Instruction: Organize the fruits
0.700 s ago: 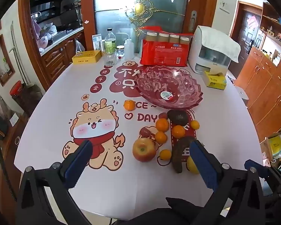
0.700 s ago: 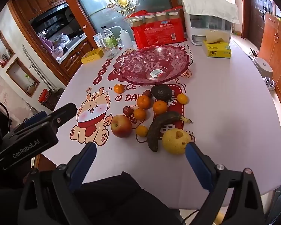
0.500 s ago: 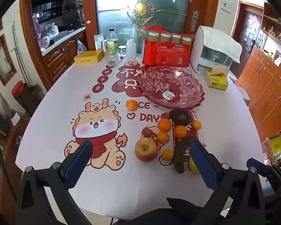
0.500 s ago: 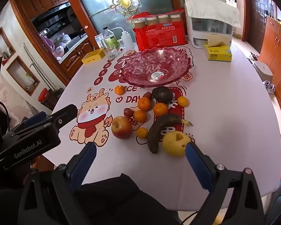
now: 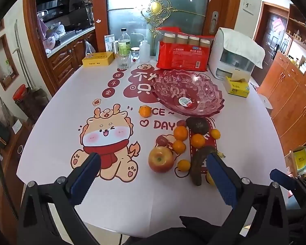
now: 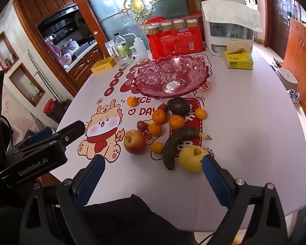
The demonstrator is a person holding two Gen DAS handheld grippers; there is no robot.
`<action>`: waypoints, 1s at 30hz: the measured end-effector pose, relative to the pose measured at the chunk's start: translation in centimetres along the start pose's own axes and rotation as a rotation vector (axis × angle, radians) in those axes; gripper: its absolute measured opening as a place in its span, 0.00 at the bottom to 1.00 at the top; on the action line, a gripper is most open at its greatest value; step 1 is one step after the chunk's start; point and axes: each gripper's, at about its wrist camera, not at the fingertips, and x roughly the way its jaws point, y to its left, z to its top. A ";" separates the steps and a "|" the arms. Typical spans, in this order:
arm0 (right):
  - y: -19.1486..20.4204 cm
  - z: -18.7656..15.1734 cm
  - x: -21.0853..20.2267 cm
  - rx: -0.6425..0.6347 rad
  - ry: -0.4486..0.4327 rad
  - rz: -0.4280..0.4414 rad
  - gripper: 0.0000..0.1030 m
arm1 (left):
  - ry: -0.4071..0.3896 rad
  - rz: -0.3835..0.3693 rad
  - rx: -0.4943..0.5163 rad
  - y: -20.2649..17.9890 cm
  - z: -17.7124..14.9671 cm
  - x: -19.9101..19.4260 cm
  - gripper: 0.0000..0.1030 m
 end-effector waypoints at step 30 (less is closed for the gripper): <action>-3.1 -1.5 -3.2 -0.005 -0.057 0.032 0.94 | 0.033 0.018 -0.025 -2.6 -3.5 -2.8 0.99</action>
